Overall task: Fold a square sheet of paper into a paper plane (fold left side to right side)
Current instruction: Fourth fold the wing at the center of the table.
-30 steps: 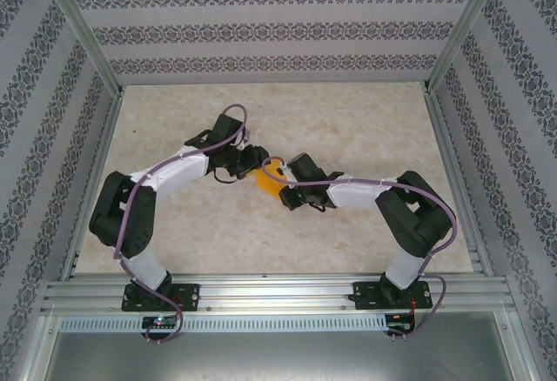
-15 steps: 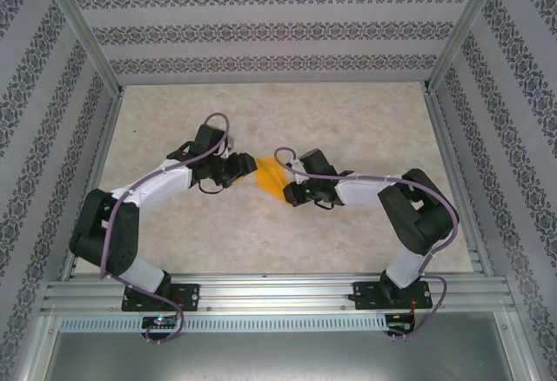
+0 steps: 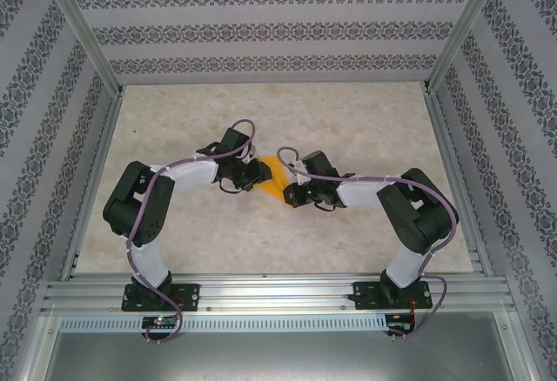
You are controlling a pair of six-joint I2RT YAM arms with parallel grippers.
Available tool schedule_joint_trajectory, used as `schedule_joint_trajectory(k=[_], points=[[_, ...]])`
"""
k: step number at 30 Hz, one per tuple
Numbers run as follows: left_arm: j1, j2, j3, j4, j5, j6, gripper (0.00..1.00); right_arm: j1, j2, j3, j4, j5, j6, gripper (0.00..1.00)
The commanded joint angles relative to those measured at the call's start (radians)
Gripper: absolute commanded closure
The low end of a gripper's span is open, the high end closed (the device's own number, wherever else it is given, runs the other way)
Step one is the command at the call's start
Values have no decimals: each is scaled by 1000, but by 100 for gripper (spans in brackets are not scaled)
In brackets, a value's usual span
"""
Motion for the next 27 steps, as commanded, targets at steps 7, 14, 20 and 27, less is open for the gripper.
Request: schedule_joint_trajectory(k=[7,14,20,27], points=[[-8,75,71,31,22,-15,66,-20,30,-19,56,-37,25,87],[-10,115,91,43,38,-23,66,-34,37,-21,65,-52,41,87],[-9,142,99,46,38,-29,65,-46,38,-19,71,-70,52,87],[-10,161,95,47,31,-32,63,-53,43,-15,67,-87,56,85]])
